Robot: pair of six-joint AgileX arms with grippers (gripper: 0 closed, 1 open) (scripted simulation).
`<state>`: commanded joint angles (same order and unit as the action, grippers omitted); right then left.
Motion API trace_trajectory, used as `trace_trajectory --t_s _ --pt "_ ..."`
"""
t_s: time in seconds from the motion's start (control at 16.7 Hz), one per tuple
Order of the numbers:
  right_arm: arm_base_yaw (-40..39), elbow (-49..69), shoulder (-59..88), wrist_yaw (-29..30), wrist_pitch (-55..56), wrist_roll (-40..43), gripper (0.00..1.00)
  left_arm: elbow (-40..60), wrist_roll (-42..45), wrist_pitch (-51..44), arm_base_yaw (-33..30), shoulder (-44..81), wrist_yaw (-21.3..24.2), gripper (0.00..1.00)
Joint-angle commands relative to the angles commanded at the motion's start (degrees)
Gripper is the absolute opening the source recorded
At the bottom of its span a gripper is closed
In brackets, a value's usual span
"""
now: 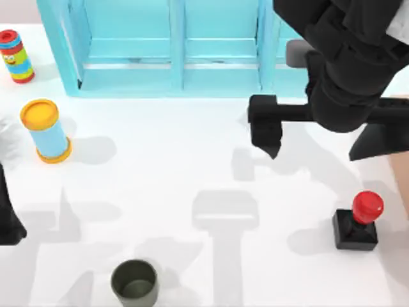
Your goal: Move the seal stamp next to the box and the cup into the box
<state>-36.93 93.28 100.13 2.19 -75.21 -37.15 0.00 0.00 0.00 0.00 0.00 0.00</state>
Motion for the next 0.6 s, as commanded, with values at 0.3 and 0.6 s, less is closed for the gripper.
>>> trace_trajectory --t_s 0.3,0.6 --pt "-6.04 4.98 6.51 -0.26 -0.99 -6.19 1.0 0.0 0.0 0.0 0.0 0.0 0.0 1.0" --pt "-12.33 10.45 12.53 -1.09 -1.48 -12.2 1.0 0.0 0.0 0.0 0.0 0.0 0.0 1.0"
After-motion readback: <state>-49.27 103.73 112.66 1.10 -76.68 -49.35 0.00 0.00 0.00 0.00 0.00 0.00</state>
